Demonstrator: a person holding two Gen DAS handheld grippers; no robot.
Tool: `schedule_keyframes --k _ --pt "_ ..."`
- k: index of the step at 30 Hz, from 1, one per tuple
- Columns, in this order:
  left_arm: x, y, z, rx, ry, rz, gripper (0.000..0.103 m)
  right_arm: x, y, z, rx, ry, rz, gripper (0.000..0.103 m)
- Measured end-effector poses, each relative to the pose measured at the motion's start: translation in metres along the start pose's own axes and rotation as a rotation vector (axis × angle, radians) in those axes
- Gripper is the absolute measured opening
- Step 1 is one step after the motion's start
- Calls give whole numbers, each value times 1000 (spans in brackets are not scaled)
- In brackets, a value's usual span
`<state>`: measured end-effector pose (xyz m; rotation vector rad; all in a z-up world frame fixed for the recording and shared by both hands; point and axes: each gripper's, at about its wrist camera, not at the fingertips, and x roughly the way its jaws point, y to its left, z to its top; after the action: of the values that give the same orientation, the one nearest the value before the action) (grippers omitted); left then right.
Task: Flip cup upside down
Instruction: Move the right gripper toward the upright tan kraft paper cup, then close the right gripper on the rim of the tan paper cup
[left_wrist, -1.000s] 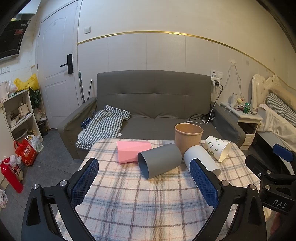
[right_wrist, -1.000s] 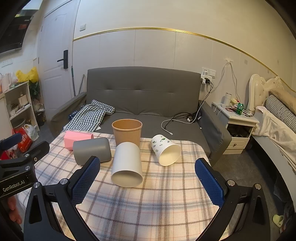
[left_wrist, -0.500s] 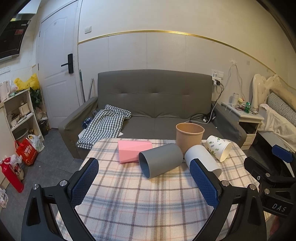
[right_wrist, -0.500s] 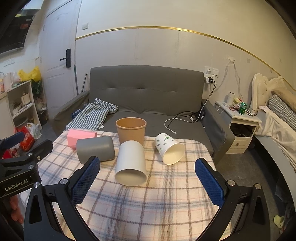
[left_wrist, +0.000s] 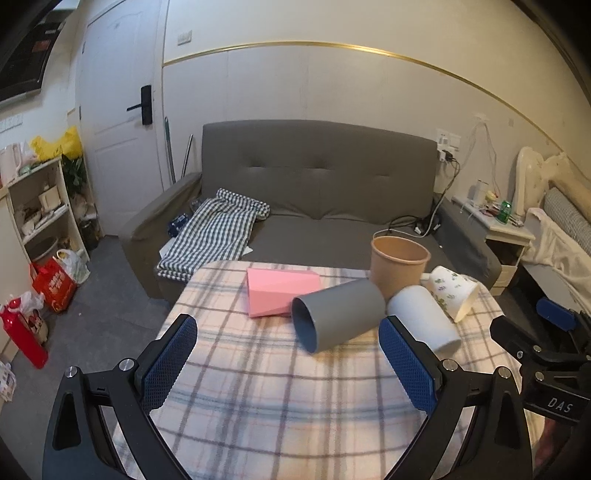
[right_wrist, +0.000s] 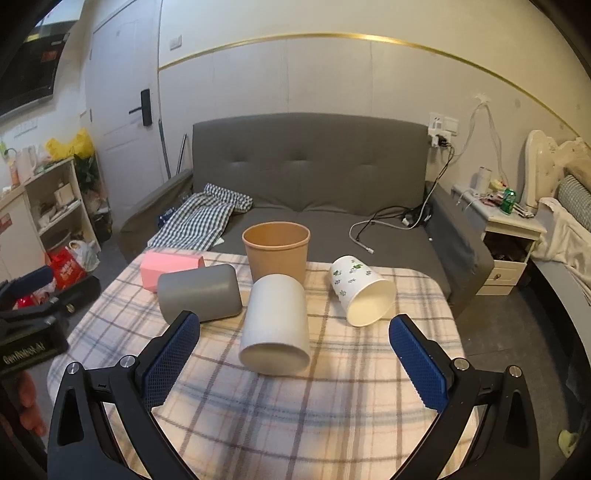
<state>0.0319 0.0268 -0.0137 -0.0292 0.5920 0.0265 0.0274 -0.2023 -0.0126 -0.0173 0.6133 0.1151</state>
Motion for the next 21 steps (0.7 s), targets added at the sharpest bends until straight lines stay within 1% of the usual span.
schedule_keyframes --k 7,11,16,21 --pt "30 11 14 0 21 35 102 52 -2 30 -26 51 35 103" --pt "43 14 17 7 27 42 102 90 0 42 -38 104 57 103" --pt "62 17 16 20 48 49 102 129 3 47 -26 163 98 103" --pt "75 20 12 16 74 49 102 161 7 49 -25 220 109 103"
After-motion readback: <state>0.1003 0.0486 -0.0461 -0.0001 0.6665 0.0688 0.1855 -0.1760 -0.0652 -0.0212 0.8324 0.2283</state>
